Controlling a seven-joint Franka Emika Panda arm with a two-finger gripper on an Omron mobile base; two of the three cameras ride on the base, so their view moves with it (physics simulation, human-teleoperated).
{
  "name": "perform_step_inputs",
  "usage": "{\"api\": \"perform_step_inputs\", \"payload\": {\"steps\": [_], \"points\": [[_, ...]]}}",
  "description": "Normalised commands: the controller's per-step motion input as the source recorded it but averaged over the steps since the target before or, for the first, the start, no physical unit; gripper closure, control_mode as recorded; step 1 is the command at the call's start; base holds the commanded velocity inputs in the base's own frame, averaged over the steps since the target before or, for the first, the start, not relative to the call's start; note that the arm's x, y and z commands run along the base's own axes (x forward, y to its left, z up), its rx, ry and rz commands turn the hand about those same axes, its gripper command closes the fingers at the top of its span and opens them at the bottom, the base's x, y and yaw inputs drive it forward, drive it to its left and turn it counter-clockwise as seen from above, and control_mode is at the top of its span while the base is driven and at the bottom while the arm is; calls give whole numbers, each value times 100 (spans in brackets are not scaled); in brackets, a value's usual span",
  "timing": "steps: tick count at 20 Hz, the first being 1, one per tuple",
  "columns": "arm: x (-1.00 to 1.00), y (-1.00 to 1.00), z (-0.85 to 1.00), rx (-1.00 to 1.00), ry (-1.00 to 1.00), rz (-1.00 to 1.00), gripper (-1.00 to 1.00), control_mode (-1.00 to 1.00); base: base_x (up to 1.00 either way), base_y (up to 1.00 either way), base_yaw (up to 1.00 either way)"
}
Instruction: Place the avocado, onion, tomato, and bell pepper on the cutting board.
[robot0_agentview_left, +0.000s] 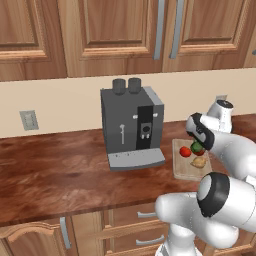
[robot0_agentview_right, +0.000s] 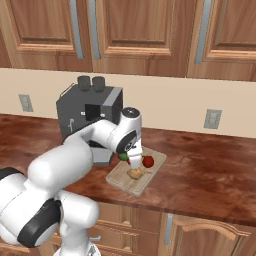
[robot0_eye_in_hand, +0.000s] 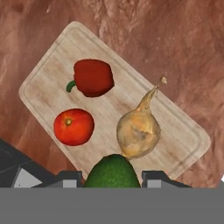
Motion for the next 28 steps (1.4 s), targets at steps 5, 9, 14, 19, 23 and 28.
{"api": "perform_step_inputs", "payload": {"steps": [5, 9, 14, 19, 23, 28], "points": [[19, -15, -25, 0, 0, 0, 100, -100, 0, 0, 0], [15, -17, -29, 0, 0, 0, 100, -100, 0, 0, 0], [18, -4, -30, 0, 2, 0, 100, -100, 0, 0, 0], [10, 0, -22, 0, 1, 0, 100, -100, 0, 0, 0], [6, -1, -23, 0, 0, 0, 100, -100, 0, 0, 0], [8, 0, -22, 0, 0, 0, 100, -100, 0, 0, 0]]}}
